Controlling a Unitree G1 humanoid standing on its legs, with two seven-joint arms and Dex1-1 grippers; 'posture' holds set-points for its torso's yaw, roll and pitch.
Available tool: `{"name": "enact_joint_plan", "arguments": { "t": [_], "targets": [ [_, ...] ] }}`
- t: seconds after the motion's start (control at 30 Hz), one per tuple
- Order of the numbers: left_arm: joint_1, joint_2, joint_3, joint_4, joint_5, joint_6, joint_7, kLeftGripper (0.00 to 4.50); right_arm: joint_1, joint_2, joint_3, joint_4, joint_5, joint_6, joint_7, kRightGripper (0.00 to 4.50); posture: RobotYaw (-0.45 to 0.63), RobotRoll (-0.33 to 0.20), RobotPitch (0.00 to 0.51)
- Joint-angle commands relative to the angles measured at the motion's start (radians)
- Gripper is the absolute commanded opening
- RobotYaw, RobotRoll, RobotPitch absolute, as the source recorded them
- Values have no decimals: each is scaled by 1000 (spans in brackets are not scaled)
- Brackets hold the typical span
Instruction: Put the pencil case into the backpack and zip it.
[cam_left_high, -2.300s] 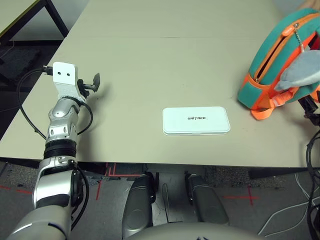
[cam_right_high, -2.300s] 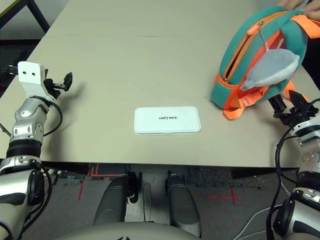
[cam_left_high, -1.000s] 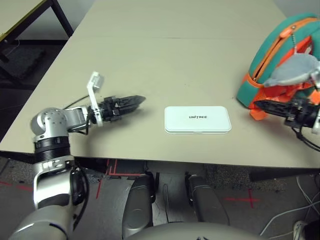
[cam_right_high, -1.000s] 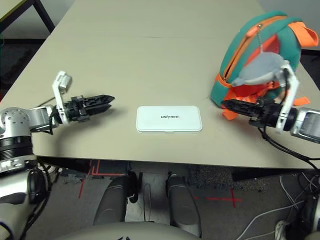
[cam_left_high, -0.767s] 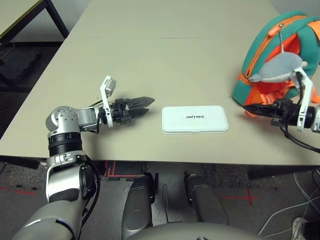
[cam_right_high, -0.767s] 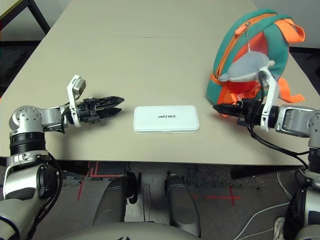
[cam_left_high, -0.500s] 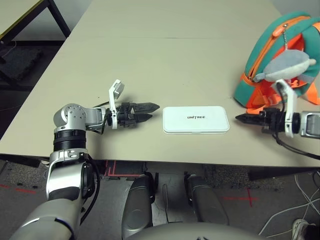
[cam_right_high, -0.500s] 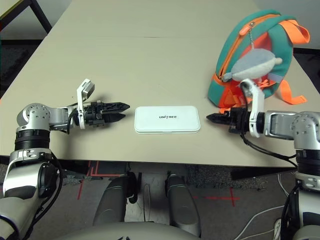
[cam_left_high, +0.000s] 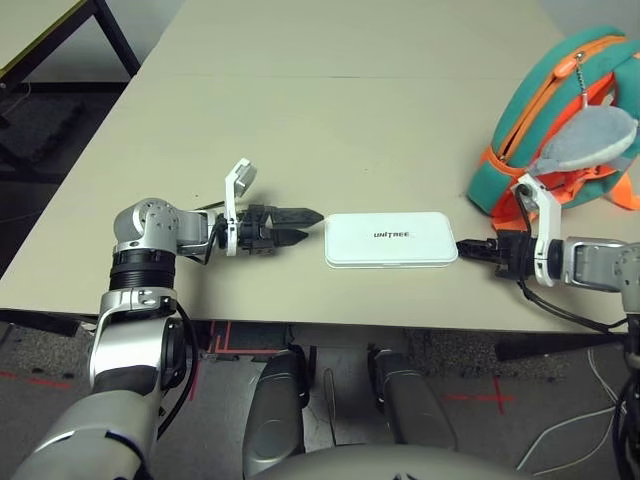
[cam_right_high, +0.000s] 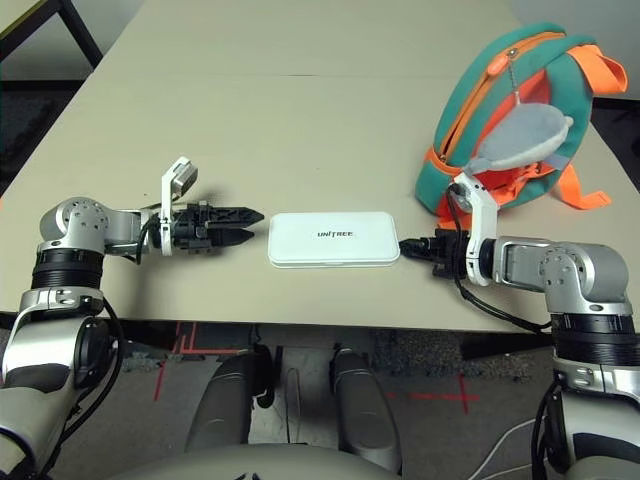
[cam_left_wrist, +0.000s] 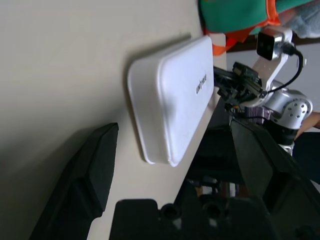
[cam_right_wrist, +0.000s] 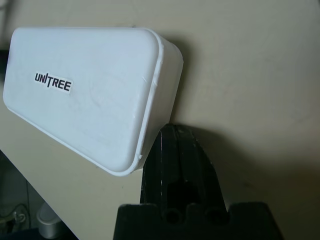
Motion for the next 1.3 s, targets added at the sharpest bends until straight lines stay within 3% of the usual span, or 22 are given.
{"name": "enact_joint_plan", "arguments": {
  "t": [0.03, 0.43, 0.67, 0.9, 0.97, 1.03, 1.17, 1.3],
  "targets": [
    [45, -28, -72, 9, 21, 60, 25, 4500, -16, 30, 19, -13, -15, 15, -13, 38, -72, 0, 218],
    [70, -86, -41, -4, 55, 52, 51, 4500, -84, 136, 62, -45, -26, 61, -21, 38, -65, 0, 220],
    [87, -80, -37, -26, 55, 52, 48, 4500, -80, 143, 61, -48, -39, 56, -14, 38, -54, 0, 220],
    [102, -51, -45, -59, 45, 53, 23, 2036, -70, 128, 55, -51, -47, 40, 0, 0, -51, 0, 217],
    [106, -39, -52, -83, 33, 55, 5, 1498, -59, 123, 49, -68, -42, 27, 10, 0, -47, 0, 214],
    [105, -27, -48, -110, 16, 58, -7, 1274, -20, 99, 32, -127, -31, -3, 34, 0, -41, 0, 213],
    [99, -3, -17, -170, -18, 60, -15, 1274, 113, 41, -64, -307, 36, -36, 88, 1252, -61, 0, 208],
    [84, 29, 24, -226, -38, 55, -23, 1274, 256, -41, -340, -474, 225, 47, 120, 2802, -112, 0, 198]
  ]
}}
